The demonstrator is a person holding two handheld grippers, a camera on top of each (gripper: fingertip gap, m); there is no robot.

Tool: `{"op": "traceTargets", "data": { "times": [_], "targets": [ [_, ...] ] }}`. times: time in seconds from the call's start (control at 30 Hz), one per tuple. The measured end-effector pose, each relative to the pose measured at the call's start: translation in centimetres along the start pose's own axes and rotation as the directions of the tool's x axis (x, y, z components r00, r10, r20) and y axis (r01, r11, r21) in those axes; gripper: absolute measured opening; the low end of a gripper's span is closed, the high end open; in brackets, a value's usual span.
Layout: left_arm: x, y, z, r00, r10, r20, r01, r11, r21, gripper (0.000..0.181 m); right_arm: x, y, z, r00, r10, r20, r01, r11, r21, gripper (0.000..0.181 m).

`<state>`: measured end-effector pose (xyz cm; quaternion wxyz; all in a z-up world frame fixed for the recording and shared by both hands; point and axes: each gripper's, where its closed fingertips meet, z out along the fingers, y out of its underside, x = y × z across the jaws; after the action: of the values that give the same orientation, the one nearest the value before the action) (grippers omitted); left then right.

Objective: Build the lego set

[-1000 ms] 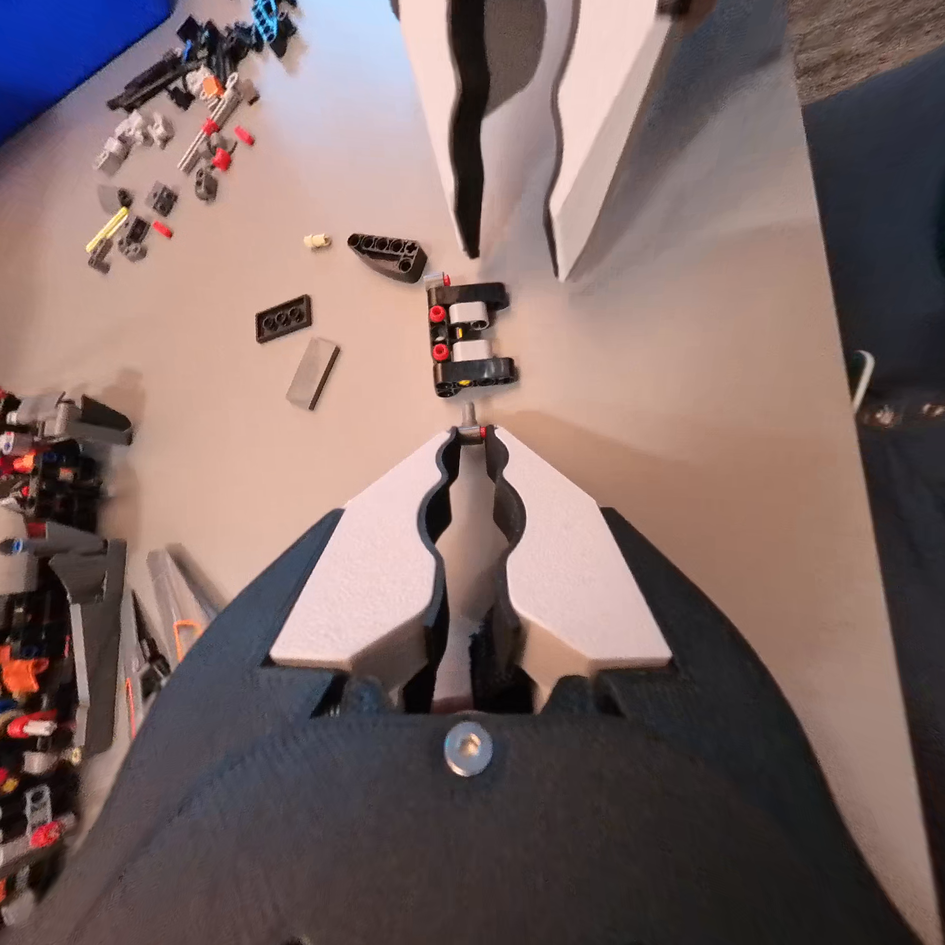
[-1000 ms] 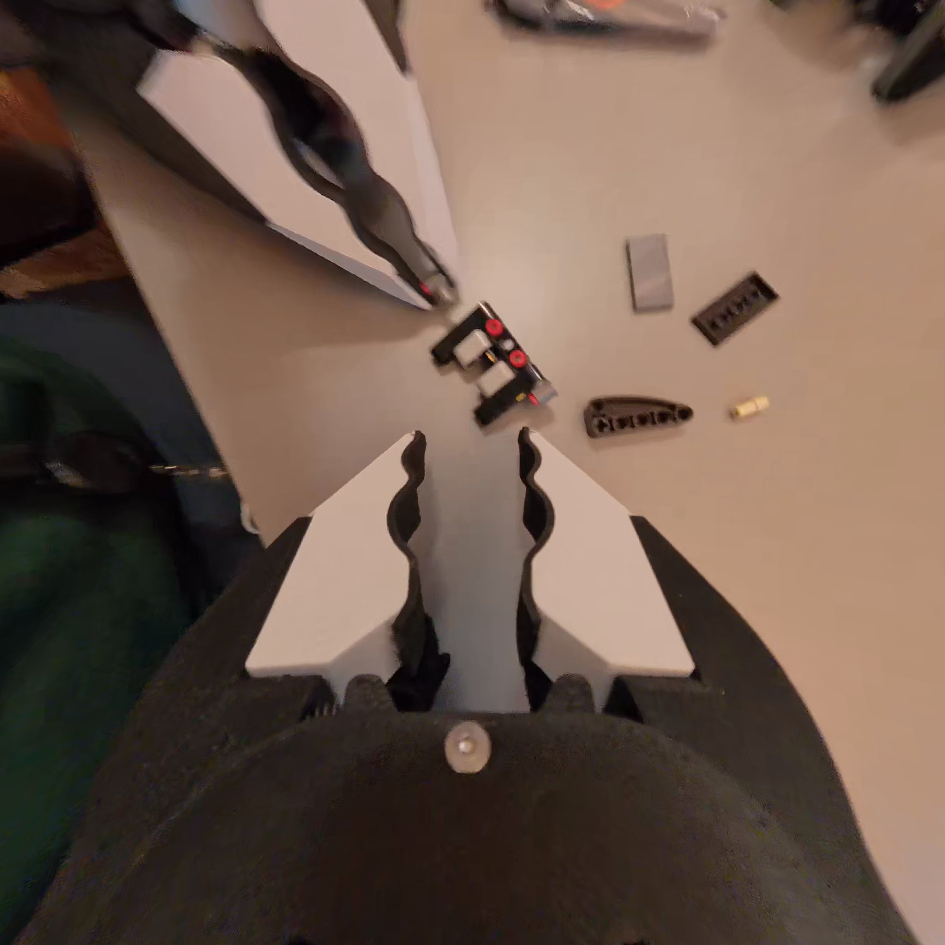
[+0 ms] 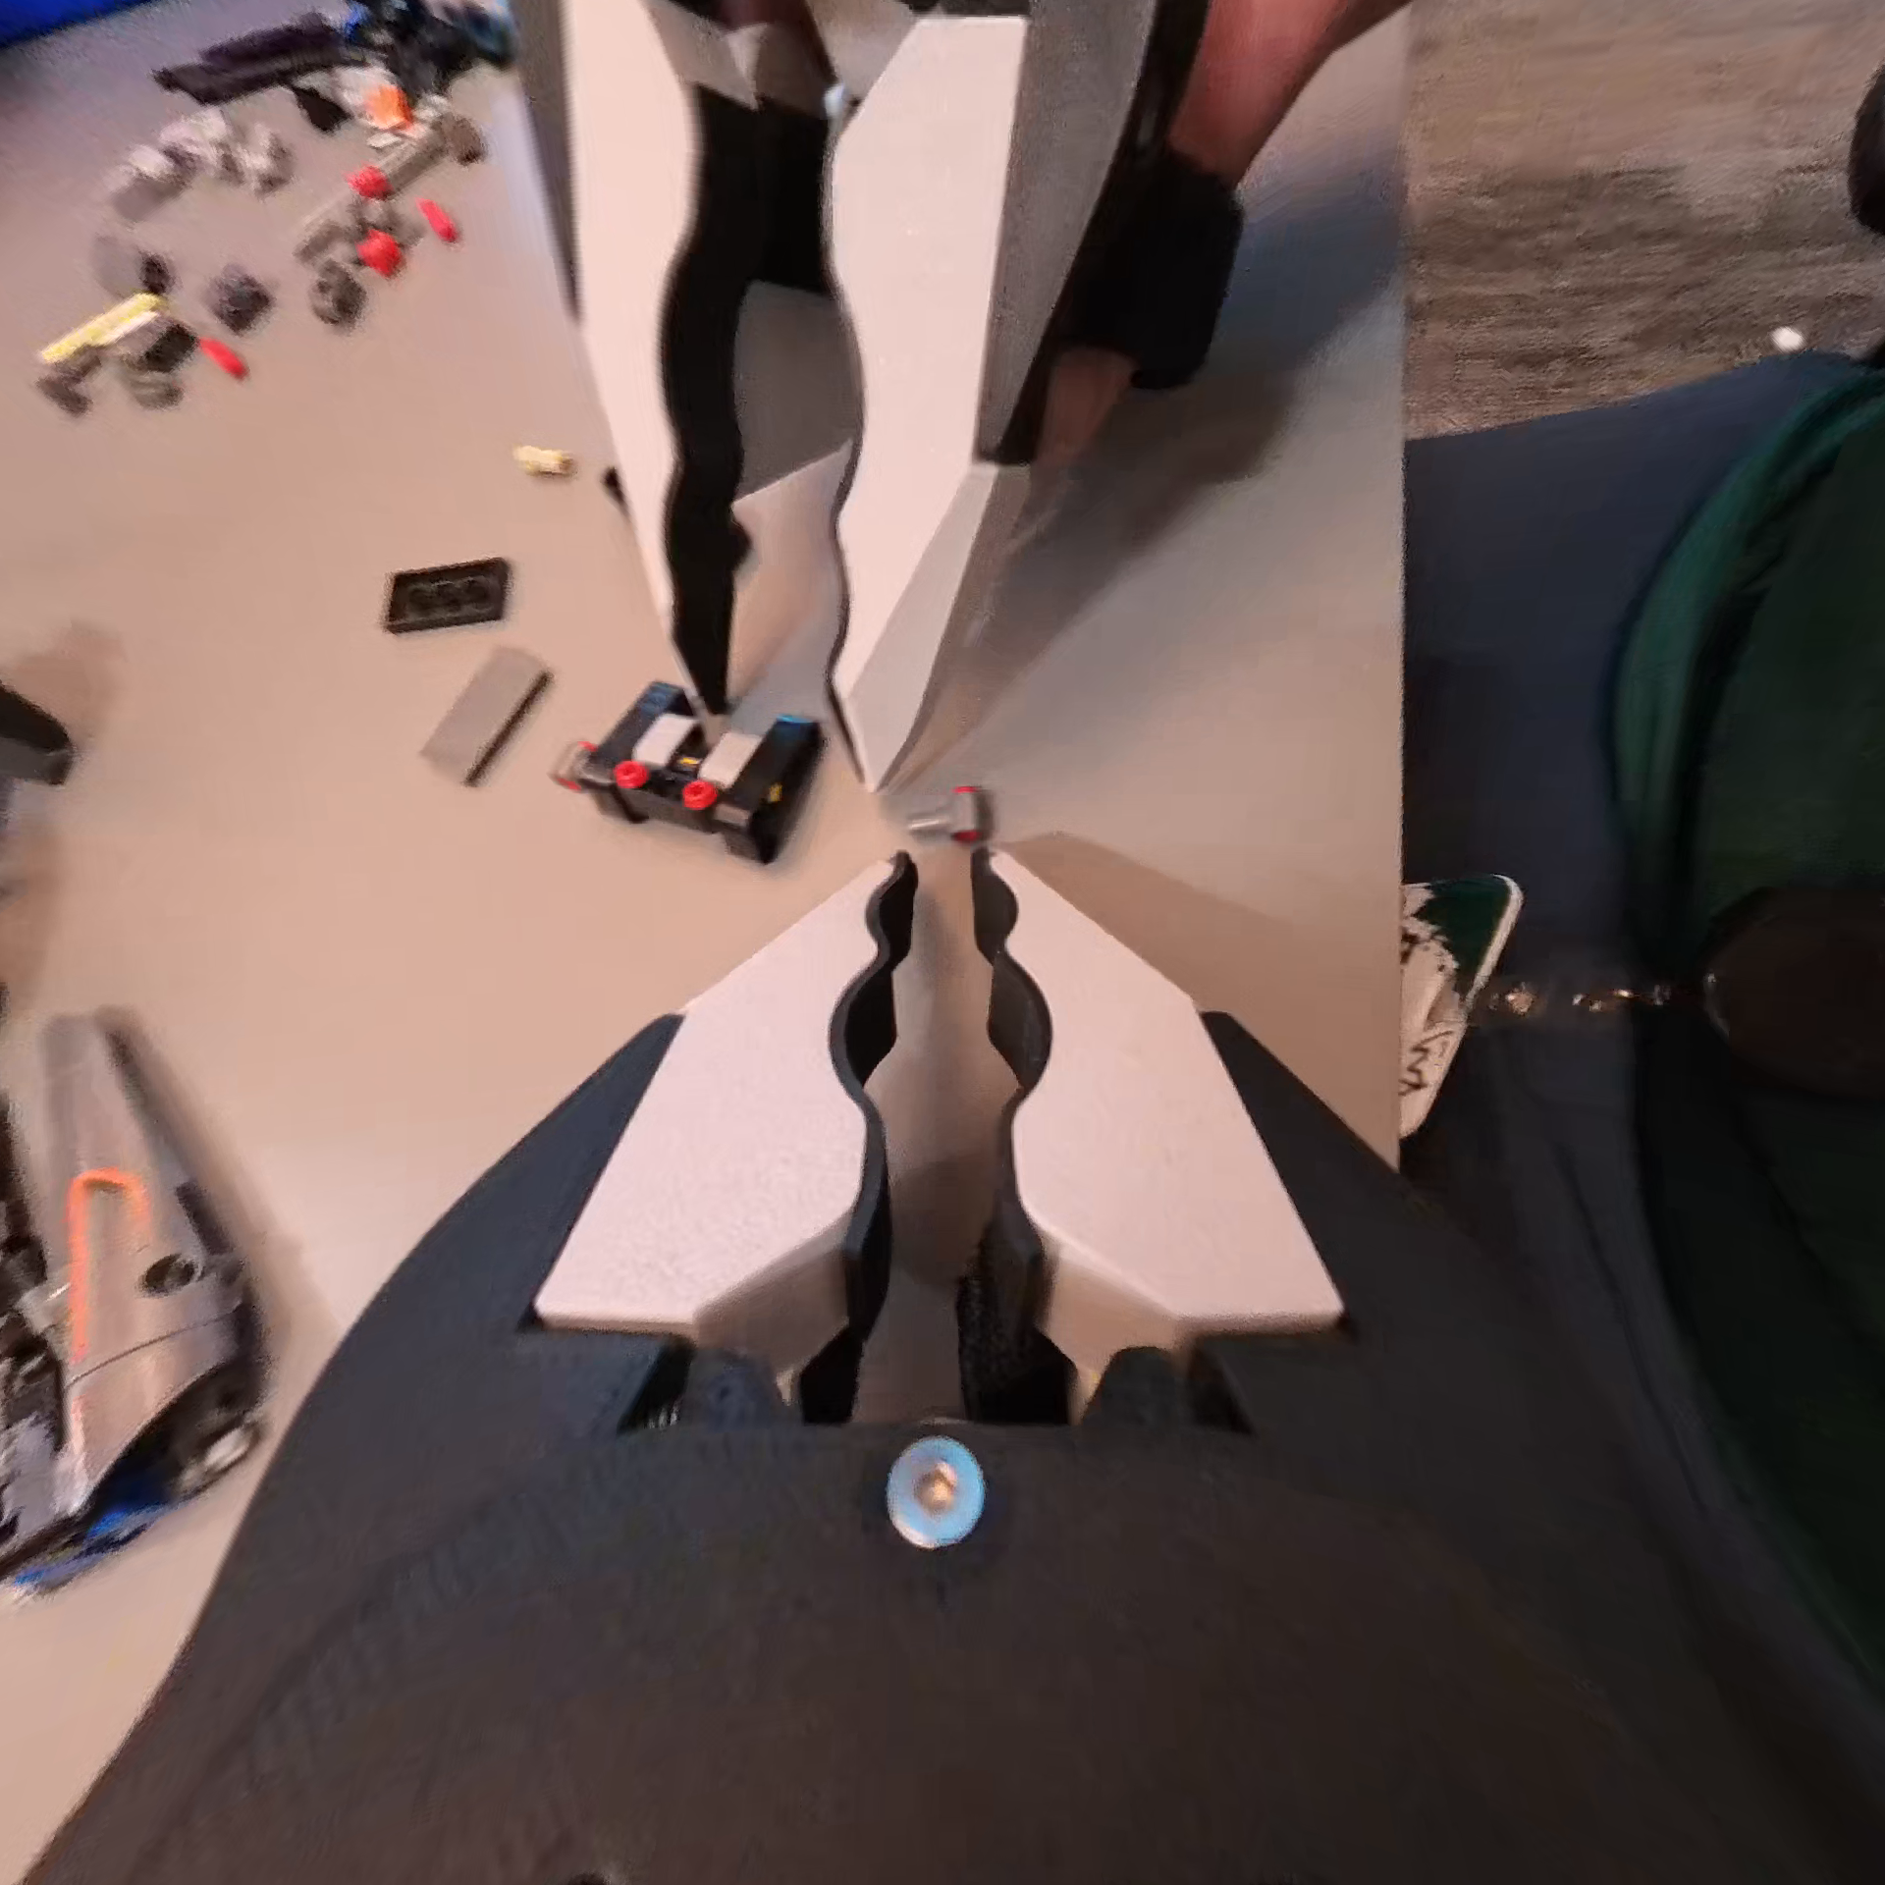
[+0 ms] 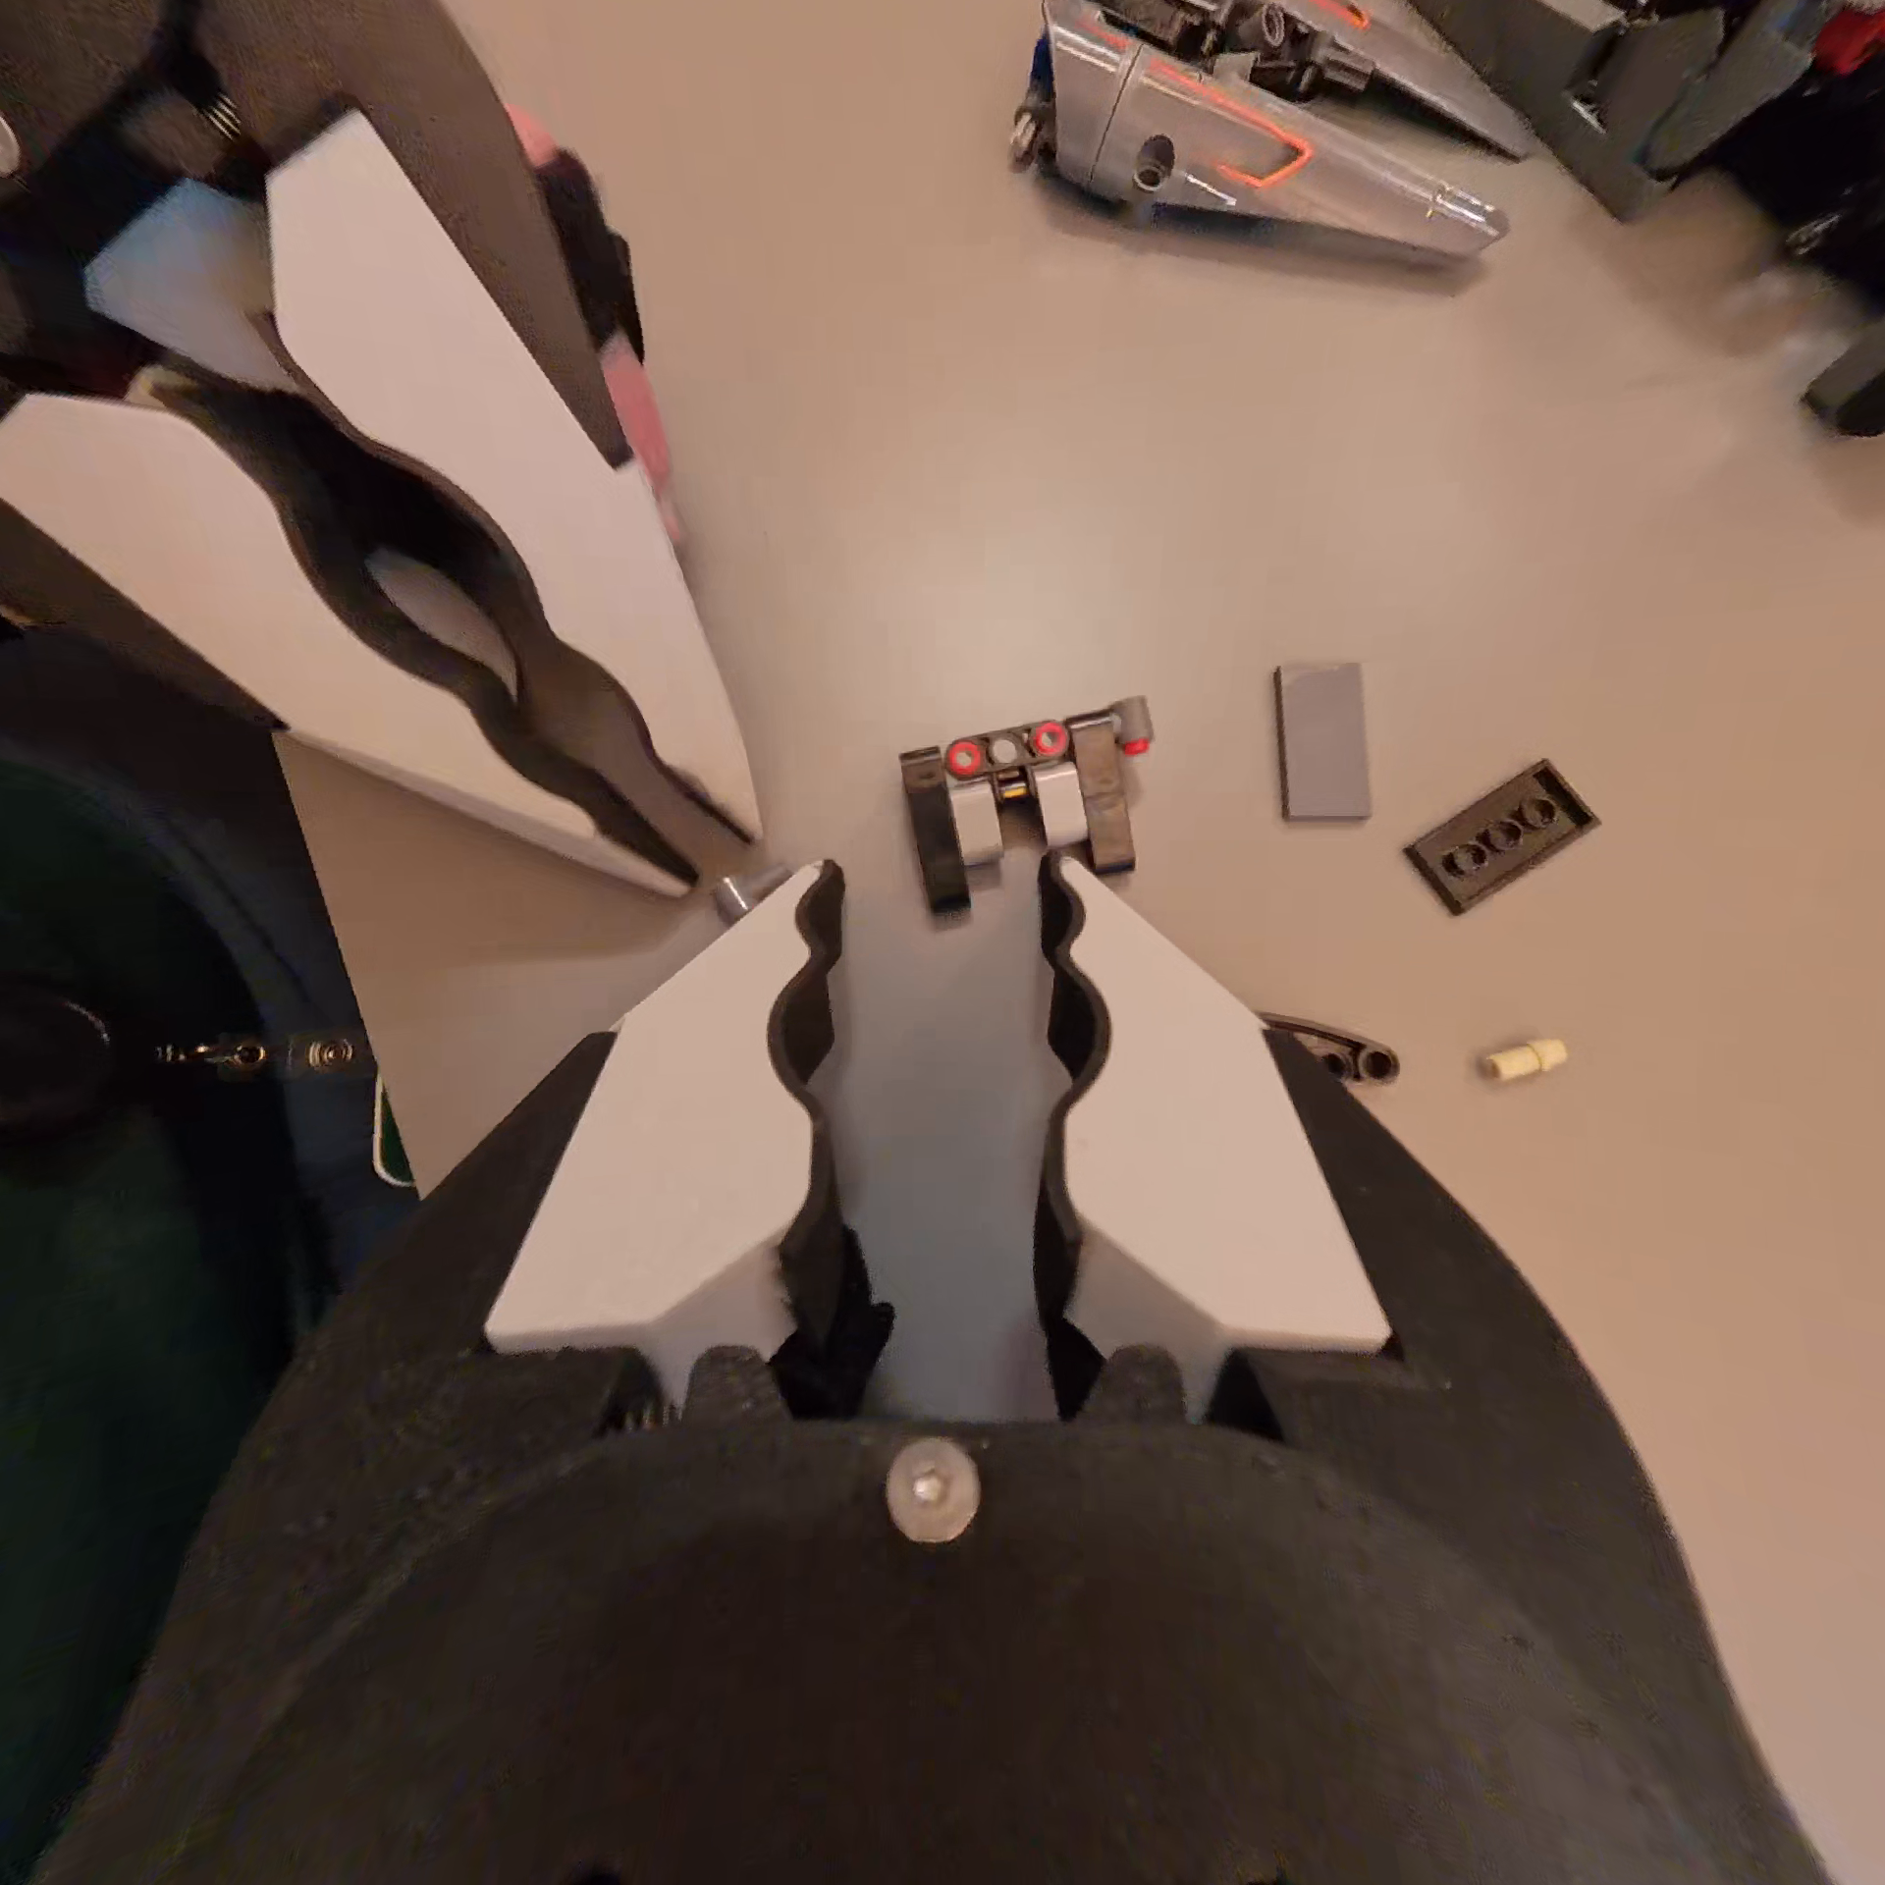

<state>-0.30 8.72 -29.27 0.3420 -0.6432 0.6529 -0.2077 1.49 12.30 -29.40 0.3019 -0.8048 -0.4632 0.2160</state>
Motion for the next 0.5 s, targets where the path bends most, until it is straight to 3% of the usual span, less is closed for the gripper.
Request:
{"op": "traceTargets", "data": {
  "times": [0.17, 0.33, 0.5],
  "targets": [
    [-3.7, 0.0, -2.1, 0.998, -0.033, 0.061, 0.029, 0.998, 0.053, 0.032, -1.3, 0.8, -1.9, 0.999, -0.012, 0.045, 0.011, 1.000, 0.009, 0.033],
    [-6.1, -1.0, -0.1, 0.997, 0.075, 0.035, -0.077, 0.995, 0.059, 0.063, -3.2, 1.2, -2.3, 0.996, -0.006, 0.091, 0.003, 0.999, 0.040, 0.029],
    [-6.2, -1.4, 1.5, 0.994, 0.093, -0.065, -0.089, 0.994, 0.058, 0.063, -3.0, 1.7, -2.0, 0.996, 0.013, 0.087, -0.016, 0.999, 0.032, 0.033]
  ]
}}
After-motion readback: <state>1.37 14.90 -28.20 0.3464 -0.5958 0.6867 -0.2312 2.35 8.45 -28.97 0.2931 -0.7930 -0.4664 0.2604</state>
